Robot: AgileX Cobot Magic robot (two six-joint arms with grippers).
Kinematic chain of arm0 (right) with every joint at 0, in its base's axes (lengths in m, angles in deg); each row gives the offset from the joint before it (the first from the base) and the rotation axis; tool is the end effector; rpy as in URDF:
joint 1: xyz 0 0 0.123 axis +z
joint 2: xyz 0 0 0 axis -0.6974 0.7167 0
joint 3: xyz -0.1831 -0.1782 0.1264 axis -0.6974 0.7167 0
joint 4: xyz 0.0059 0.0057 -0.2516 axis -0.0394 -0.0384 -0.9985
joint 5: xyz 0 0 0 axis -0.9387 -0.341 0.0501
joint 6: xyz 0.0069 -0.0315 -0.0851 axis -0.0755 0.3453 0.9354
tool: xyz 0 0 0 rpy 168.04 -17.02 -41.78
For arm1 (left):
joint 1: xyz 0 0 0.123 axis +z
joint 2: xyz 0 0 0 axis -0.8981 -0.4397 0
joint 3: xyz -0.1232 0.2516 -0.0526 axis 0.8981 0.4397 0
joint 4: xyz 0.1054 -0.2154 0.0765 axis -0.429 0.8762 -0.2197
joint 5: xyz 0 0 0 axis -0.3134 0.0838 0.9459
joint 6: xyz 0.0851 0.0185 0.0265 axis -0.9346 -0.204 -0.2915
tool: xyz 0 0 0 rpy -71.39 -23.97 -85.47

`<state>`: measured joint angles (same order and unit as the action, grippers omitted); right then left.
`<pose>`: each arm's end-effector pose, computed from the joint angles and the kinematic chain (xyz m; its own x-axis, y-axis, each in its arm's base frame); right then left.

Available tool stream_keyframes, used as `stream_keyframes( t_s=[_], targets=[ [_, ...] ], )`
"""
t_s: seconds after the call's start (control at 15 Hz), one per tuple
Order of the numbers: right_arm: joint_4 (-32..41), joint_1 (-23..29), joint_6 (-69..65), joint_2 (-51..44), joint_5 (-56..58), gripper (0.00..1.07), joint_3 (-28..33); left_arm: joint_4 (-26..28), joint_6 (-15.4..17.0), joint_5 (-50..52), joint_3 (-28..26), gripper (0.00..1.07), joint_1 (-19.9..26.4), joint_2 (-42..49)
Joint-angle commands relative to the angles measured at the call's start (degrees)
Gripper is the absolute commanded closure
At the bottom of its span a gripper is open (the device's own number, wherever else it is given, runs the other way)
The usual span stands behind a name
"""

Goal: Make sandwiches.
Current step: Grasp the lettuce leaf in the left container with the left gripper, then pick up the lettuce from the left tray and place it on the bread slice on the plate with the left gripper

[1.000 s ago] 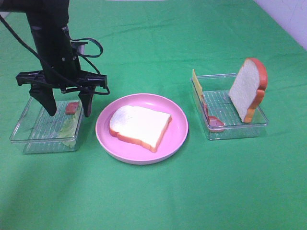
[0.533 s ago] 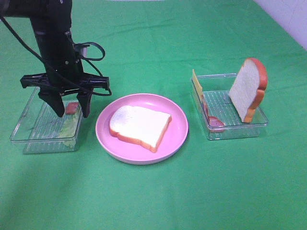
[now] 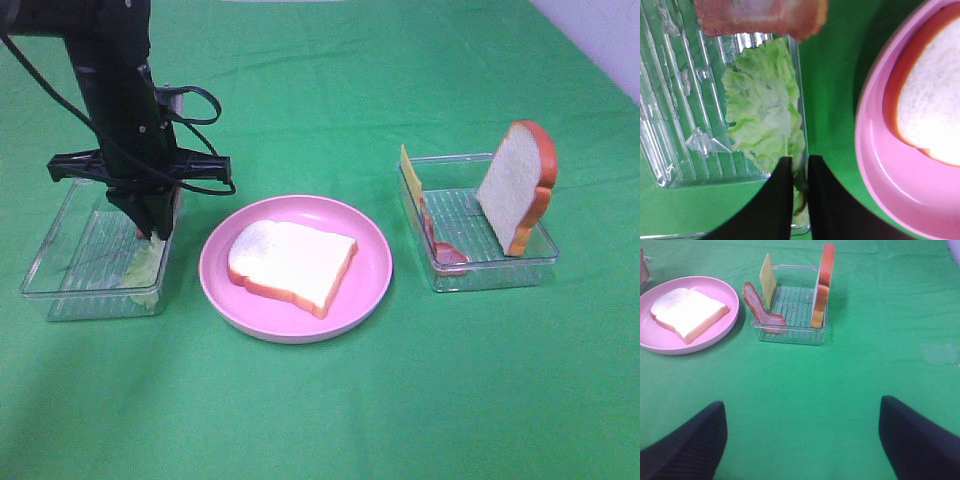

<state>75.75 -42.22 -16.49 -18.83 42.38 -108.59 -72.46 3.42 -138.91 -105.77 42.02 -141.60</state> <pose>-0.0081 0.0135 0.2787 -0.4377 -0.0957 -0.8940 -0.2064 0.9785 -0.0037 0.3955 -0.1642 0.1690 -1.0000 0.0092 -0.0025 0.0094 0.9982 -0.0587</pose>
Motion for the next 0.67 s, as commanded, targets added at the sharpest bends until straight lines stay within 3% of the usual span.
stream_keyframes(
  t_s=[0.07, 0.53, 0.67],
  targets=[
    [0.17, 0.06, 0.74, -0.92, -0.52, 0.29, 0.0, 0.0, 0.46, 0.29, 0.29, 1.07, -0.34, 0.06],
    [0.17, 0.06, 0.74, -0.92, -0.52, 0.29, 0.0, 1.09, -0.11, -2.69, 0.29, 1.07, -0.34, 3.55],
    [0.17, 0.06, 0.74, -0.92, -0.52, 0.29, 0.0, 5.44, -2.69, -2.23, 0.29, 1.07, -0.34, 7.85]
  ],
)
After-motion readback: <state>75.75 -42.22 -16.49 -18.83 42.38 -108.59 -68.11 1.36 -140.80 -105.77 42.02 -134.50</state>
